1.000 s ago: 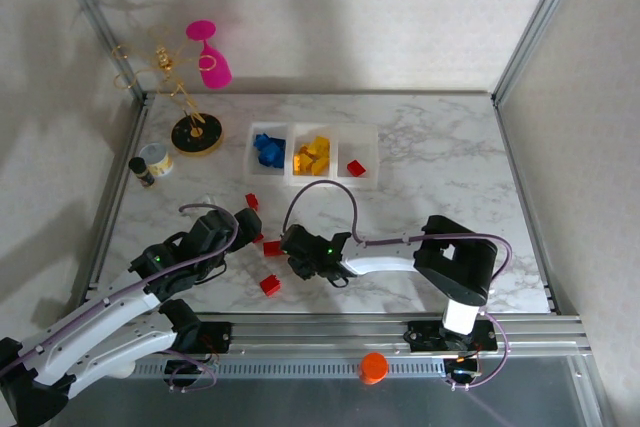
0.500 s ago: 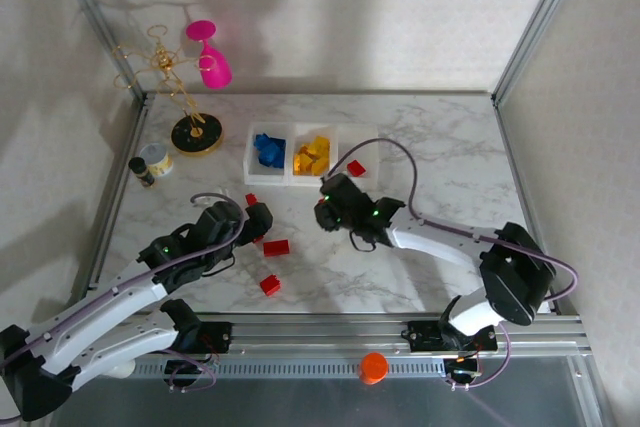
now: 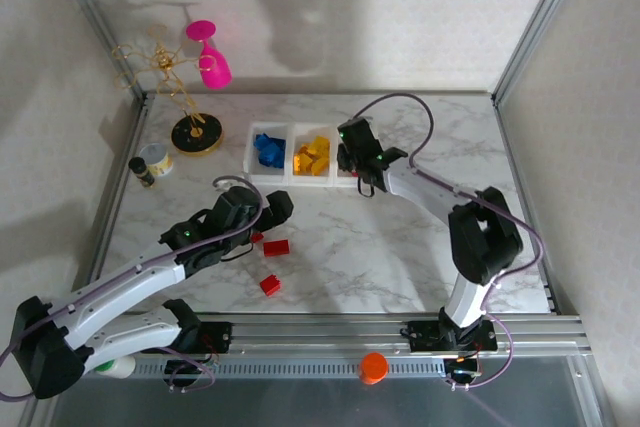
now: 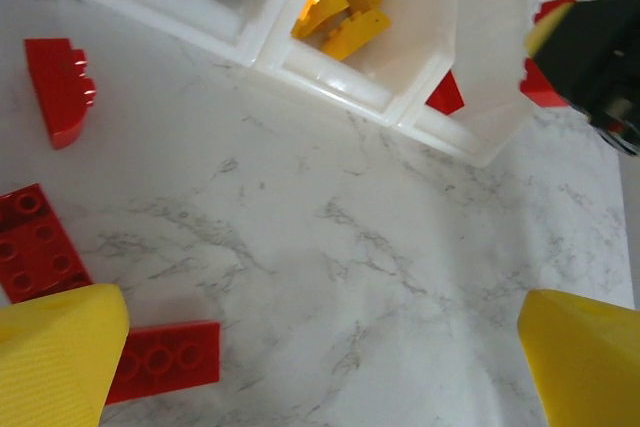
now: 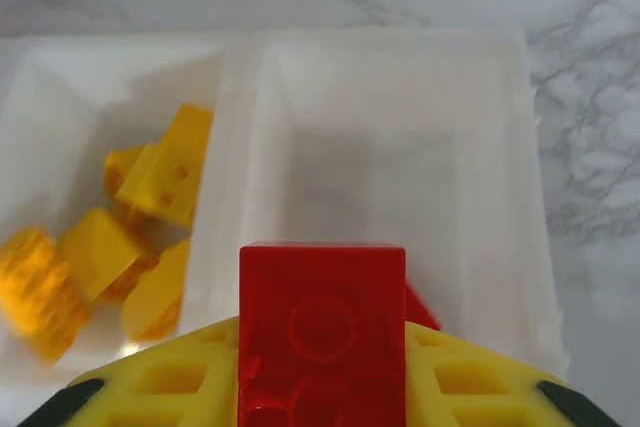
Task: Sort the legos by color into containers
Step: Place the lego in the container.
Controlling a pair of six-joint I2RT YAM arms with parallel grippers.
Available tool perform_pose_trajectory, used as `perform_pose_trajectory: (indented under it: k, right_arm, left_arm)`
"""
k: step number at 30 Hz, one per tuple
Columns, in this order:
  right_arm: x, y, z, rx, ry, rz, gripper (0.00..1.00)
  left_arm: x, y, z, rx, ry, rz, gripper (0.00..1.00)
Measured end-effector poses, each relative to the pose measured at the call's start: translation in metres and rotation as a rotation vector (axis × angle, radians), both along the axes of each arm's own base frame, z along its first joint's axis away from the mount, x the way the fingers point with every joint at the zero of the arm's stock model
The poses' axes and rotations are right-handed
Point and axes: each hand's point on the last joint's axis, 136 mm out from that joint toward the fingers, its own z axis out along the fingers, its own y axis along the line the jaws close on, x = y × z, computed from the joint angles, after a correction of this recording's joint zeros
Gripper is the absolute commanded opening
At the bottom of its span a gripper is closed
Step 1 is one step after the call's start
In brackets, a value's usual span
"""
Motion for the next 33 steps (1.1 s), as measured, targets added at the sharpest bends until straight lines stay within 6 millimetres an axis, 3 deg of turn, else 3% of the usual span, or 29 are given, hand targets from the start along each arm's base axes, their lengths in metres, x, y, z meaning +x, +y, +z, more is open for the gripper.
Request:
perform_pose_trajectory:
  k: [6, 9, 13, 20, 26, 30, 33]
  right_arm:
    - [0.047, -0.005, -0.015, -0.038, -0.012, -0.033, 0.32]
    - [0.065, -0.007, -0.021, -0.048, -0.015, -0.043, 0.38]
    - [0.072, -0.008, -0.025, -0.062, -0.013, -0.039, 0.45]
    - [0.071, -0.005, -0.012, -0.052, -0.034, -0.02, 0.52]
    - [0.04, -0.004, 0.033, 0.0, -0.084, 0.017, 0.57]
    - [-0.005, 0.018, 0.054, 0.041, -0.101, 0.108, 0.62]
    - [-0.047, 0.044, 0.047, 0.056, -0.073, 0.209, 0.66]
  left_arm:
    - [0.009, -0.007, 0.006, -0.001, -0.022, -0.01, 1.0]
    - [0.011, -0.009, 0.006, 0.005, -0.024, -0.013, 1.0]
    - [0.013, -0.008, 0.008, 0.011, -0.031, -0.011, 1.0]
    - [0.013, -0.007, 0.008, 0.021, -0.036, -0.016, 1.0]
    - [0.01, -0.004, 0.019, 0.009, -0.054, -0.017, 1.0]
    - [0.005, 0.004, 0.031, -0.008, -0.077, -0.008, 1.0]
    - [0.0, 0.01, 0.036, -0.011, -0.085, -0.002, 1.0]
